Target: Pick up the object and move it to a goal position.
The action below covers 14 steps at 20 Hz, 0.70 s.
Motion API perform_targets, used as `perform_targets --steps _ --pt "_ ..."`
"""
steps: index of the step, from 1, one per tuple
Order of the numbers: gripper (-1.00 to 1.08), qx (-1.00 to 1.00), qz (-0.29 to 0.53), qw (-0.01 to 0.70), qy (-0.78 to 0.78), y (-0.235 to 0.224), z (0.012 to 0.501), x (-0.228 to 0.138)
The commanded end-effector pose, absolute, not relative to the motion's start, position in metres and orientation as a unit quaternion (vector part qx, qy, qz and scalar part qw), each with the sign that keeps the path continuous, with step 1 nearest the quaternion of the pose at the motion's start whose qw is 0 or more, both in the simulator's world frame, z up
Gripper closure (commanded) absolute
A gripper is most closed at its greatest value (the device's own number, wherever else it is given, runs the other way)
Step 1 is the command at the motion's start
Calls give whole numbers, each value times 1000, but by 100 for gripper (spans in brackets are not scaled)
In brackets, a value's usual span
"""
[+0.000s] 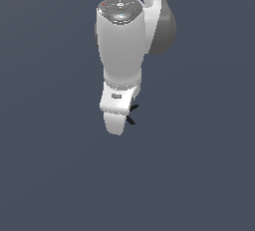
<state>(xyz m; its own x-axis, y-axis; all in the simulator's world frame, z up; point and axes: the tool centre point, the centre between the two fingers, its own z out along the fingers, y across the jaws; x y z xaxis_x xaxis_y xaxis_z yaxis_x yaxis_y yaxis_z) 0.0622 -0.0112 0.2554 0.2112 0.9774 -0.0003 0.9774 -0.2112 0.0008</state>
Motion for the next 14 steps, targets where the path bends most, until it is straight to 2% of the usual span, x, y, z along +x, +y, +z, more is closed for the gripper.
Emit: perform_targets --steps 1,7,14 --pt "108 778 0 0 628 -4 280 62" --pt "108 779 0 0 627 8 319 65" --pt "108 779 0 0 627 13 336 67"
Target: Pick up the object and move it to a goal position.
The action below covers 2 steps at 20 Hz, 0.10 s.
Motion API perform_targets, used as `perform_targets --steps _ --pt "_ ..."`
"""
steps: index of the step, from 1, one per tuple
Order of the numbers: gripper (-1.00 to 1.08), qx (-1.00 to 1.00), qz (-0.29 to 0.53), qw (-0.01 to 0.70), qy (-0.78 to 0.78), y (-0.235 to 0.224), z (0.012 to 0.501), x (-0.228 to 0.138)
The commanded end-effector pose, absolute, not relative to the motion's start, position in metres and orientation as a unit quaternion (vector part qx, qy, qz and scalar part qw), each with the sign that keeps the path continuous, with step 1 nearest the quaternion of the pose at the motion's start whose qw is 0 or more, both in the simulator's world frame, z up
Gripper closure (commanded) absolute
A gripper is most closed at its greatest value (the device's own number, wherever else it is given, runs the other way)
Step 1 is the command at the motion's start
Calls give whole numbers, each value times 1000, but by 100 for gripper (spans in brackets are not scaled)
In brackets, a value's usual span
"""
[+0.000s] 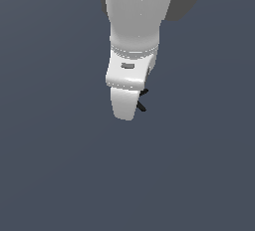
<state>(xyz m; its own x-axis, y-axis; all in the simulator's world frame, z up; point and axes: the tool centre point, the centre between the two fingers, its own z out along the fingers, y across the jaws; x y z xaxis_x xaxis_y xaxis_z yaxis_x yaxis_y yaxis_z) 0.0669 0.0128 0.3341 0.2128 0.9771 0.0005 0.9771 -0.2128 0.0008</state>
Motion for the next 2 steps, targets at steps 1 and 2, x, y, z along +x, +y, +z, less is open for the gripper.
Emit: perform_targets --steps 1,2 --pt "108 779 0 0 627 13 337 67" --pt "108 779 0 0 627 14 337 67"
